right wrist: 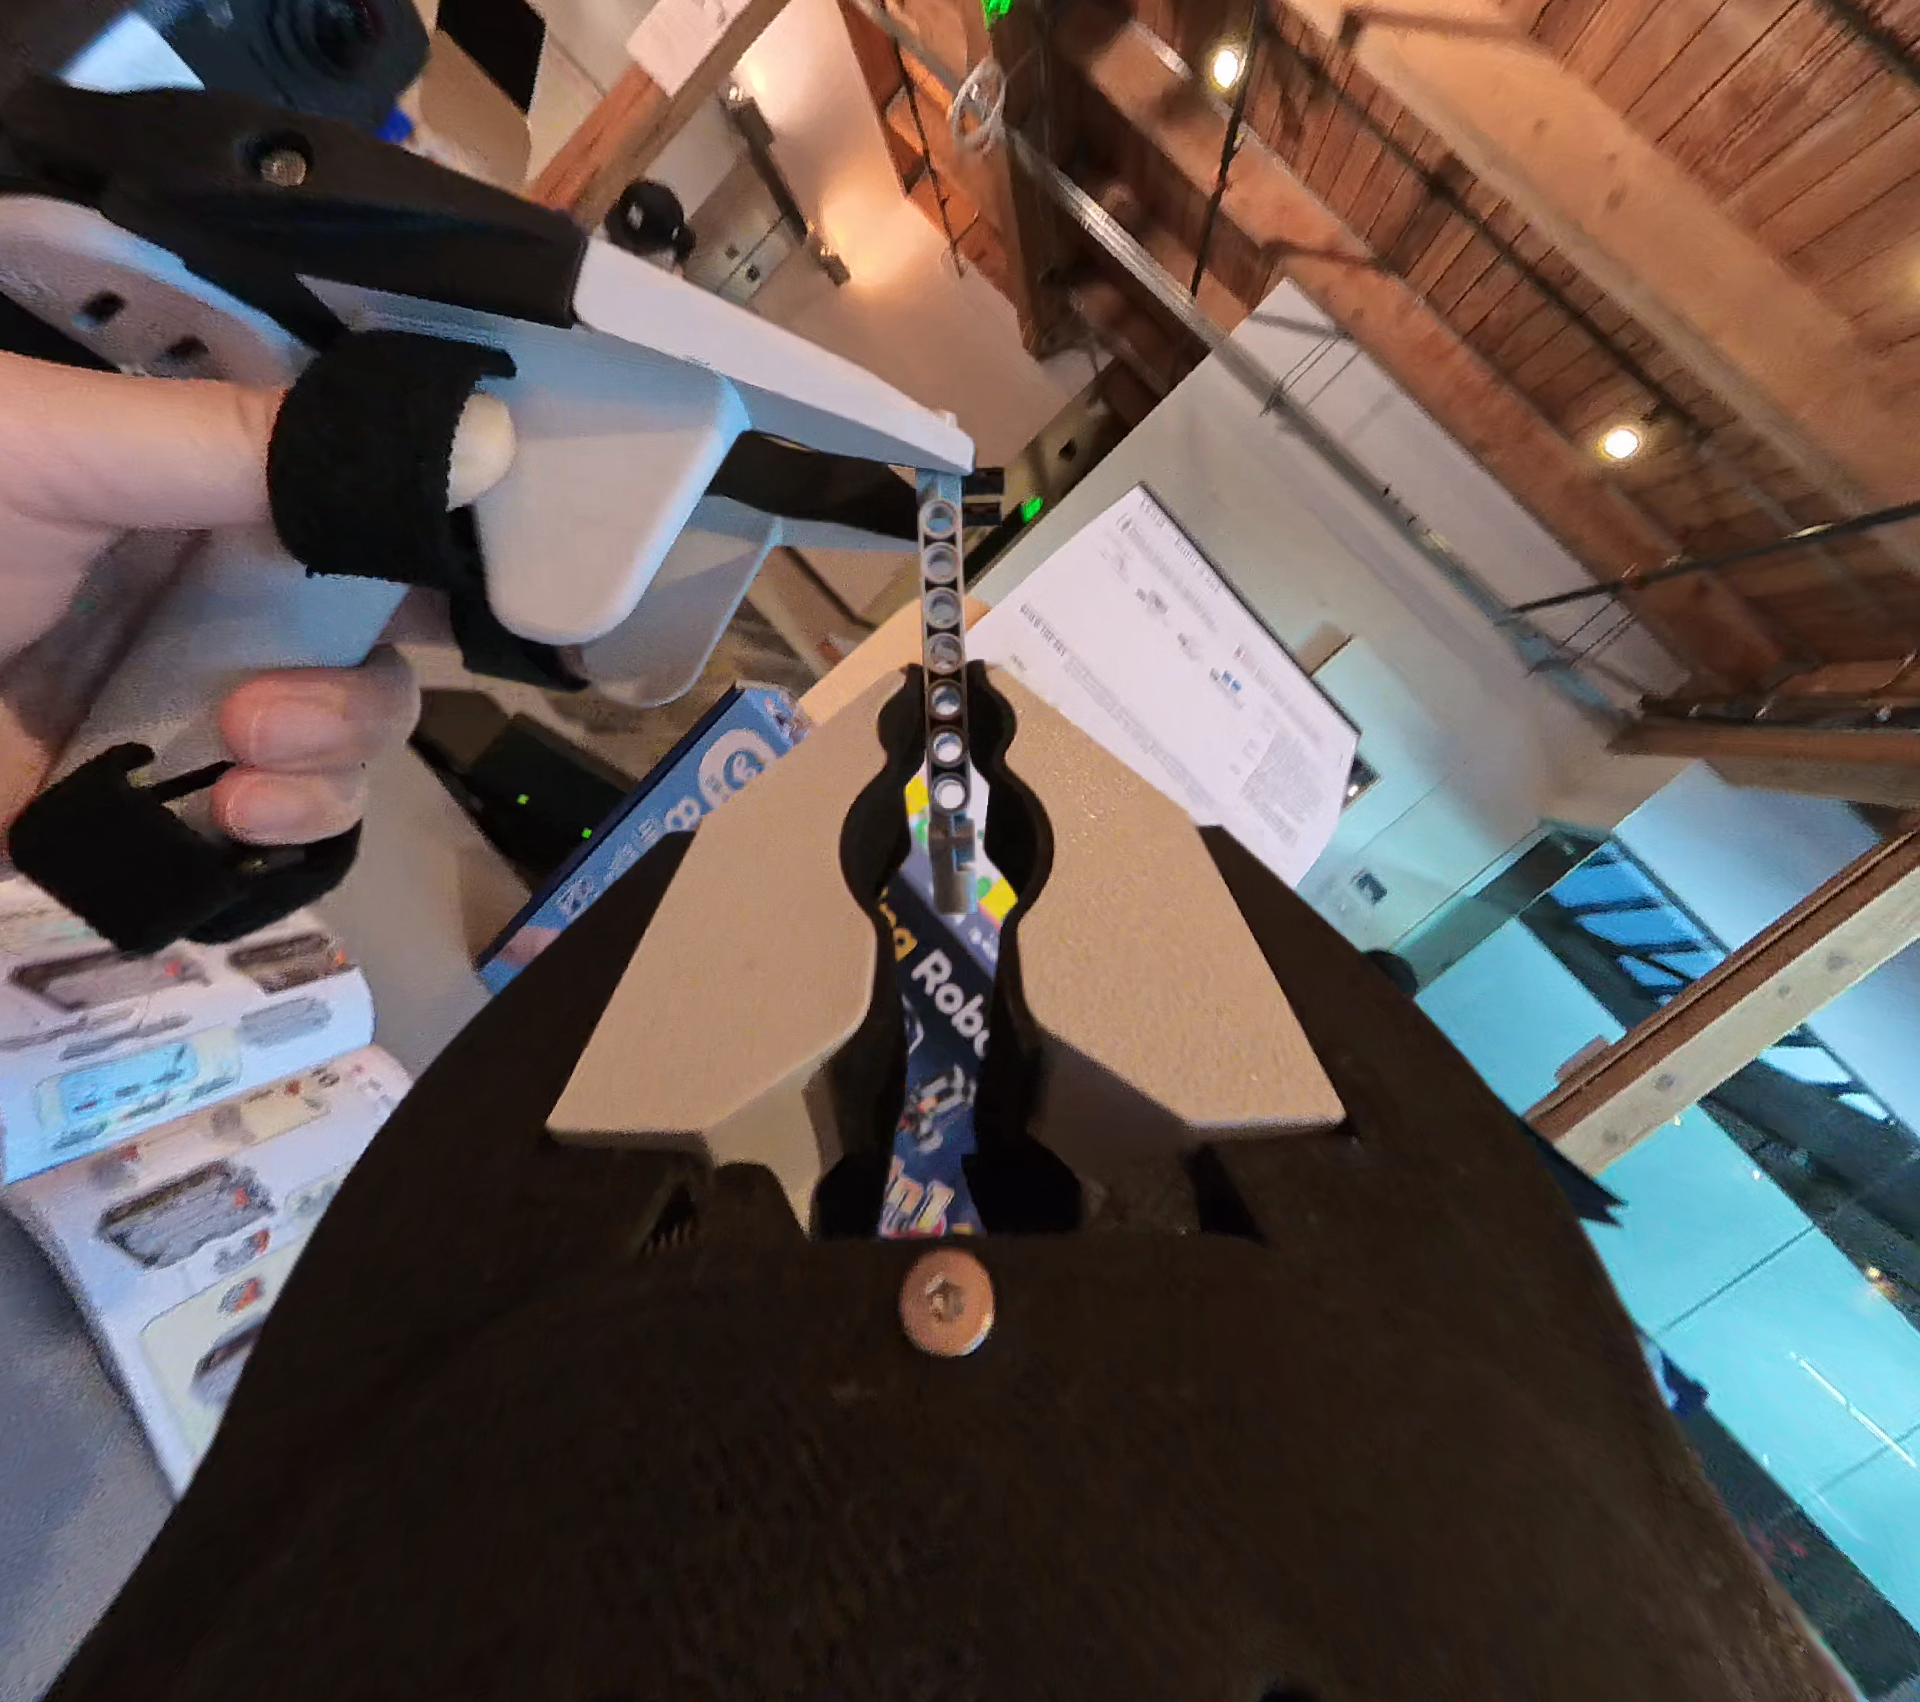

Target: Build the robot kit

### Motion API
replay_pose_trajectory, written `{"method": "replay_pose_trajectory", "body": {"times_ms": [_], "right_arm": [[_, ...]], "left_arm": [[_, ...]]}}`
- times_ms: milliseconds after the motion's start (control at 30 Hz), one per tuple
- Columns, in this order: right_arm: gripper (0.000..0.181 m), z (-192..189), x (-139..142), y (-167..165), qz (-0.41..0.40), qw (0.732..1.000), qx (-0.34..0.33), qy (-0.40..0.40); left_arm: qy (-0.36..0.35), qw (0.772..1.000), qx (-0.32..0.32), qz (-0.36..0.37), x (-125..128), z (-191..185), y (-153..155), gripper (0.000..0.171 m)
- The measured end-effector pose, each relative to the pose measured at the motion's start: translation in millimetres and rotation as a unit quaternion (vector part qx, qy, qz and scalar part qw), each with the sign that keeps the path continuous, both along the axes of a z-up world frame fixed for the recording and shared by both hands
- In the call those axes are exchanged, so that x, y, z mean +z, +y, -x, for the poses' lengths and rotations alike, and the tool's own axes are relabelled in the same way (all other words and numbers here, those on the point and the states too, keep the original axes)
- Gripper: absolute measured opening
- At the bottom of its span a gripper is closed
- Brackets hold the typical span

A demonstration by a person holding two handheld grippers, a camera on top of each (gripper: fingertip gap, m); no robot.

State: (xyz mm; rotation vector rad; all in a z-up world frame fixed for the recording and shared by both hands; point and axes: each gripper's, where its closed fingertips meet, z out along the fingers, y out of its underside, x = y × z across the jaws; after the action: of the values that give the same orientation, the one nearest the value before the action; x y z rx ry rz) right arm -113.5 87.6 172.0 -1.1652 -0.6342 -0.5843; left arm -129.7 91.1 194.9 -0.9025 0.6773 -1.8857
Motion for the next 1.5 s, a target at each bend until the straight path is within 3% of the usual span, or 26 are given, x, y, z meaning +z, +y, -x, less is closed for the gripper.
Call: {"method": "replay_pose_trajectory", "body": {"times_ms": [133, 267, 333, 400, 500, 567, 733, 867, 1000, 1133, 1267, 1400, 1500], "right_arm": [[0.006, 1.3, 16.1, -17.1, -0.080, 0.996, 0.003, -0.029], [0.006, 12.9, 21.8, -32.7, -0.119, 0.990, 0.047, -0.064], [0.006, 15.4, 20.8, -33.7, -0.111, 0.990, 0.068, -0.058], [0.006, 15.9, 20.1, -33.9, -0.108, 0.989, 0.082, -0.050], [0.006, 20.5, 17.8, -35.4, -0.115, 0.987, 0.099, -0.055], [0.006, 20.3, 16.1, -33.9, -0.119, 0.986, 0.101, -0.051], [0.009, 15.5, 7.7, -23.5, -0.090, 0.985, 0.143, -0.022], [0.039, 25.6, -5.4, -25.8, -0.007, 0.966, 0.260, -0.001], [0.035, 20.3, 3.3, -46.0, 0.036, 0.936, 0.348, 0.044], [0.032, 7.2, 38.6, -52.1, -0.002, 0.937, 0.319, 0.144], [0.030, 18.1, 24.3, -35.8, -0.005, 0.975, 0.214, 0.057], [0.028, 11.4, 21.1, -26.7, -0.013, 0.985, 0.165, 0.048], [0.015, 14.5, 20.1, -31.7, -0.023, 0.986, 0.164, 0.022]], "left_arm": [[-0.017, 0.999, -0.007, -0.049, 6.7, 7.3, -7.3, 0.040], [-0.005, 0.993, -0.010, -0.117, 5.7, 9.3, -20.6, 0.057], [-0.005, 0.987, -0.026, -0.159, 4.7, 10.8, -35.5, 0.047], [0.008, 0.981, -0.017, -0.191, 1.9, 7.0, -44.4, 0.049], [0.024, 0.977, 0.027, -0.208, -0.2, -1.4, -44.9, 0.042], [0.017, 0.974, 0.034, -0.222, -0.3, -2.6, -50.6, 0.024], [0.065, 0.960, 0.105, -0.251, -7.4, -9.9, -40.7, 0.023], [0.081, 0.936, 0.200, -0.277, -6.8, -8.4, -27.9, 0.023], [0.080, 0.931, 0.245, -0.259, -5.9, -5.2, -14.7, 0.023], [0.108, 0.895, 0.324, -0.288, -14.7, -11.6, -4.6, 0.022], [0.130, 0.856, 0.367, -0.340, -24.5, -29.0, -16.5, 0.023], [0.116, 0.843, 0.391, -0.351, -20.4, -28.6, -26.6, 0.023], [0.118, 0.832, 0.402, -0.364, -19.7, -29.1, -29.4, 0.023]]}}
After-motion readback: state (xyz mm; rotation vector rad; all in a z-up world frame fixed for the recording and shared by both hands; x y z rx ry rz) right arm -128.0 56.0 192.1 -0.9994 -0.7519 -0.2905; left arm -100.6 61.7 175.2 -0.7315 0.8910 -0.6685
